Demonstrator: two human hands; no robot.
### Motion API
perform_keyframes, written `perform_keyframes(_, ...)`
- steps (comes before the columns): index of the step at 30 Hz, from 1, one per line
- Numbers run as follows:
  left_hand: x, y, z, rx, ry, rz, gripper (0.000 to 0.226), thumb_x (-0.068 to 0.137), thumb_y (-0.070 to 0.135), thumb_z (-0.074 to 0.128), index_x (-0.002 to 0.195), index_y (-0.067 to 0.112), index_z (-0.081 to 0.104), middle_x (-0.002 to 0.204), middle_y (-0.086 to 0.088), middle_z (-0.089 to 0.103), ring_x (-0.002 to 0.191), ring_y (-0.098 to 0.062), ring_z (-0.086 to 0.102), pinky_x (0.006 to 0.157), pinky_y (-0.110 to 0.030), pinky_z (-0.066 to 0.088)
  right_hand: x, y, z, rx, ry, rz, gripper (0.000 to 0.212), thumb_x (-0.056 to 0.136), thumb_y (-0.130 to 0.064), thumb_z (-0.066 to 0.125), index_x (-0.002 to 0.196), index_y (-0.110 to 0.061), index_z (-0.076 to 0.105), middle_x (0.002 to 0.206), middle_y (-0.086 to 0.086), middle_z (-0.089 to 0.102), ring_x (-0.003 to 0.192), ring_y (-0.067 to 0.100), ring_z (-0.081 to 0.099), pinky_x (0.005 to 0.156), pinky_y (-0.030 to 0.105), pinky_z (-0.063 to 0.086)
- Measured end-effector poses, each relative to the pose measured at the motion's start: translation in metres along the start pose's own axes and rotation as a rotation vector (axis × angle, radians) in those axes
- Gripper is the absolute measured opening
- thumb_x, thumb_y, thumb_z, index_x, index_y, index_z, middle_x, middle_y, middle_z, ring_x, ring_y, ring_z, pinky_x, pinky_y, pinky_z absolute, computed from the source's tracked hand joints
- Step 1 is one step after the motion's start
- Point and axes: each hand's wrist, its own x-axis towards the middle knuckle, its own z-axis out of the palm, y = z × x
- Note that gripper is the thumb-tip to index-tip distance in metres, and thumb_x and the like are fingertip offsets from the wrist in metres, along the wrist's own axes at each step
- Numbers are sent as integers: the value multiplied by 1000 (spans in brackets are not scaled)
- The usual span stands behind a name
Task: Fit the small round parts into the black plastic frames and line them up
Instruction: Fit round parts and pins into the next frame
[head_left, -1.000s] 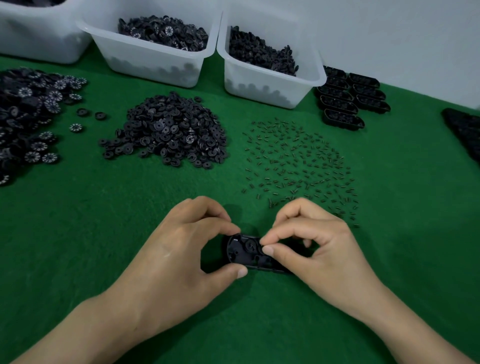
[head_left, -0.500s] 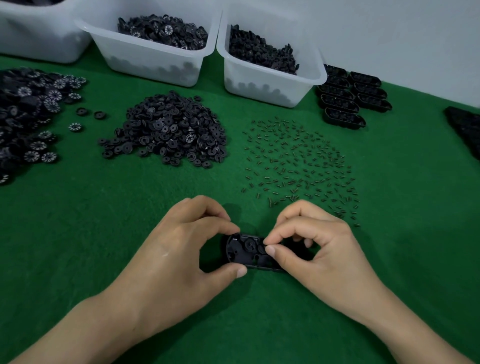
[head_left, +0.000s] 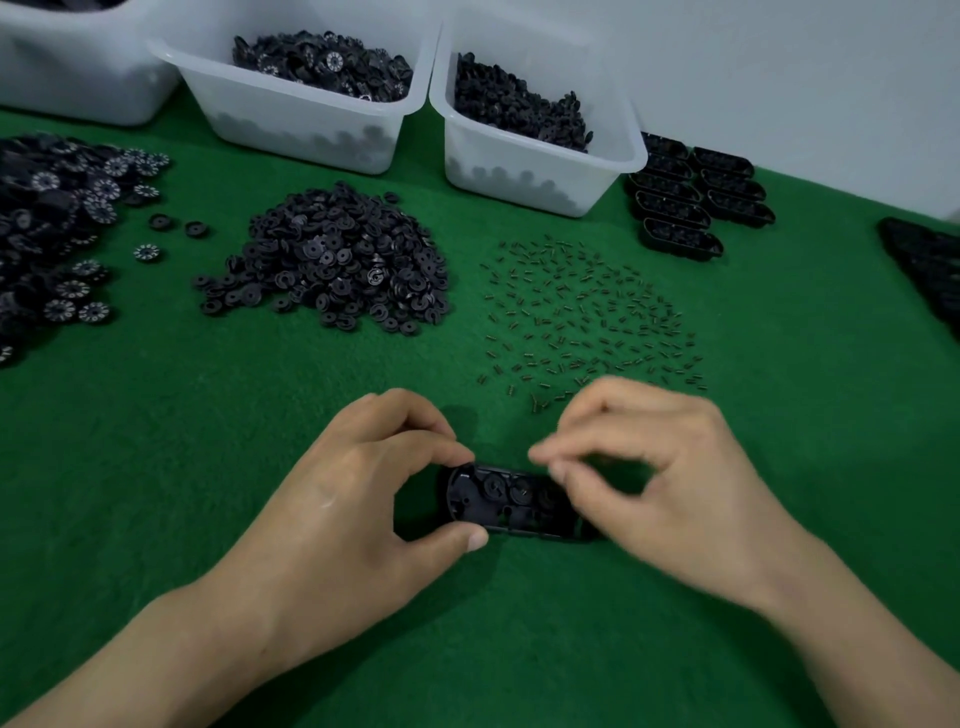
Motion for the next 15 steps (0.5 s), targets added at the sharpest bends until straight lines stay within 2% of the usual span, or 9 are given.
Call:
perform_keyframes(3,0,0,0,-1,-5,0,51,64,61,54,99,27,67,100,22,49,99,0,48,86,-9,37,24,7,-2,-78,63,40,13,81,-17,68,90,-23,74,77,-15,60,64,-4,51,62,9,38)
perform_keyframes(4,0,1,0,-4,-4,2,53,64,62,52,99,26,67,100,22,49,99,0,48,86,-10,37,32,9,1,-129,58,47,14,82,-16,68,92,-23,74,78,-12,61,64,-5,49,65,12,39)
perform_keyframes(5,1,1,0,-7,-2,4,54,64,63,51,99,25,67,100,21,49,99,0,48,87,-10,36,37,10,4,-172,42,49,14,82,-16,68,93,-23,74,80,-8,62,68,-2,50,67,20,43)
perform_keyframes(7,1,1,0,-10,3,6,56,63,63,51,100,25,67,100,21,49,99,0,48,89,-10,35,45,11,8,-249,-14,32,14,83,-18,67,94,-23,73,85,-3,62,79,12,56,73,35,49)
perform_keyframes(9,0,0,-1,-15,4,2,57,63,63,51,101,24,67,101,21,49,99,0,48,90,-12,35,50,9,8,-319,-80,-4,13,84,-21,65,95,-24,72,88,-3,61,88,17,56,78,39,49)
perform_keyframes(13,1,0,0,-5,3,12,54,64,61,52,99,23,68,99,19,50,97,-1,50,88,-13,36,57,6,7,-405,-163,-62,8,86,-21,60,91,-21,67,89,-8,55,89,10,50,80,34,48)
perform_keyframes(15,1,0,0,-5,5,12,53,65,61,53,99,23,68,99,20,50,97,-1,50,88,-12,36,52,7,2,-341,-150,-34,5,84,-18,60,85,-21,64,83,-12,55,76,-1,46,72,19,43)
